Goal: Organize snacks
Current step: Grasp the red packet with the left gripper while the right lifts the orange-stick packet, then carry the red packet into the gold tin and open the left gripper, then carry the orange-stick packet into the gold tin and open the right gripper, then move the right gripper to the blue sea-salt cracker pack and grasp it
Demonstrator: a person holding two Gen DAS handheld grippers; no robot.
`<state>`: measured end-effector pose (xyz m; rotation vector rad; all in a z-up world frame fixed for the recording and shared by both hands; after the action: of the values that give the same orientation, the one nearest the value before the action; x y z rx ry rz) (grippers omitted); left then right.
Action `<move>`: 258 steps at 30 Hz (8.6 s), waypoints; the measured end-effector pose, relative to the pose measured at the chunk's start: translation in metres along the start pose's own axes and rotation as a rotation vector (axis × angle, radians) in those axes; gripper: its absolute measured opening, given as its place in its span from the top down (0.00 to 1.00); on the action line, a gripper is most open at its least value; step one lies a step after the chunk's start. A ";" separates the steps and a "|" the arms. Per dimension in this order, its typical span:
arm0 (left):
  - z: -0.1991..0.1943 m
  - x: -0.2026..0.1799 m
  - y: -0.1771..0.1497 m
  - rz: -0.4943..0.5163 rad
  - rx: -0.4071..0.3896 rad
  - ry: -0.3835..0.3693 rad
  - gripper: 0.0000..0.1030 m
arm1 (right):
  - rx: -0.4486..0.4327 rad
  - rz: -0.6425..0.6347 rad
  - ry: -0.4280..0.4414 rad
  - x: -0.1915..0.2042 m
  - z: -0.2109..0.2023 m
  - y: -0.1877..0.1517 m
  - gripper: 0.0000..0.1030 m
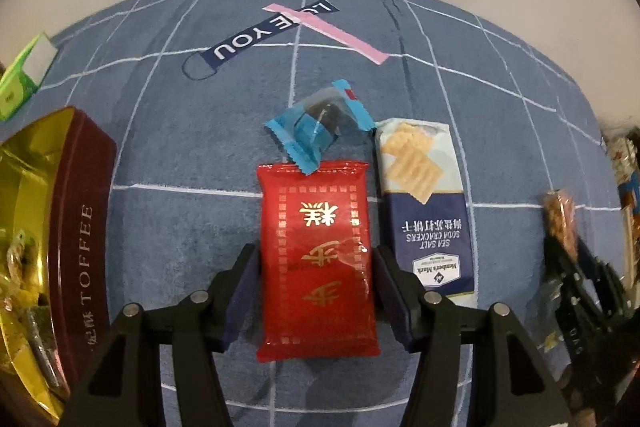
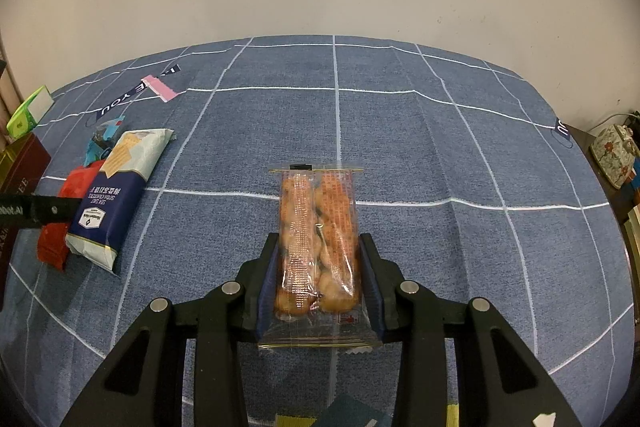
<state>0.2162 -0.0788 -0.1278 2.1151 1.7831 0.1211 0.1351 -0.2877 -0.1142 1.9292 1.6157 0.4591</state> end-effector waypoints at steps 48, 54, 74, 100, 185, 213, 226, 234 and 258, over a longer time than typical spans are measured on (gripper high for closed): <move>-0.146 0.038 -0.081 0.024 -0.176 0.064 0.56 | -0.002 -0.003 -0.002 0.001 0.000 -0.001 0.65; -0.171 0.091 -0.083 -0.033 -0.188 0.134 0.56 | -0.002 -0.003 -0.003 0.001 0.000 -0.002 0.65; -0.146 0.234 -0.098 -0.162 -0.052 0.254 0.56 | -0.002 -0.009 -0.007 0.000 0.000 0.000 0.65; -0.145 0.237 -0.108 -0.146 -0.068 0.247 0.53 | -0.004 -0.024 -0.019 0.000 -0.001 0.000 0.65; -0.212 0.332 -0.193 -0.552 -0.255 0.335 0.44 | 0.113 -0.275 0.230 0.368 -0.124 -0.012 0.67; -0.210 0.324 -0.190 -0.528 -0.258 0.319 0.44 | 0.121 -0.276 0.255 0.369 -0.129 -0.022 0.56; -0.210 0.324 -0.189 -0.519 -0.259 0.331 0.44 | 0.074 -0.264 0.299 0.356 -0.144 -0.014 0.47; -0.211 0.324 -0.189 -0.509 -0.262 0.343 0.44 | 0.026 -0.227 0.257 0.315 -0.144 0.002 0.40; -0.195 0.297 -0.174 -0.359 -0.259 0.376 0.44 | 0.059 -0.061 0.002 0.154 -0.006 0.050 0.32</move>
<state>0.0535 0.2740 -0.0546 1.6410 2.1904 0.6502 0.2029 -0.1413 -0.0934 1.9161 1.7022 0.3928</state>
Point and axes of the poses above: each gripper's, at about its wrist camera, not at the fingertips, and z roughly the way its jaws point, x to its left, y to its top, the point moved 5 cm from there along z, roughly the way its jaws point, and after that the axes turned 5 degrees about -y, right-handed, at the moved point
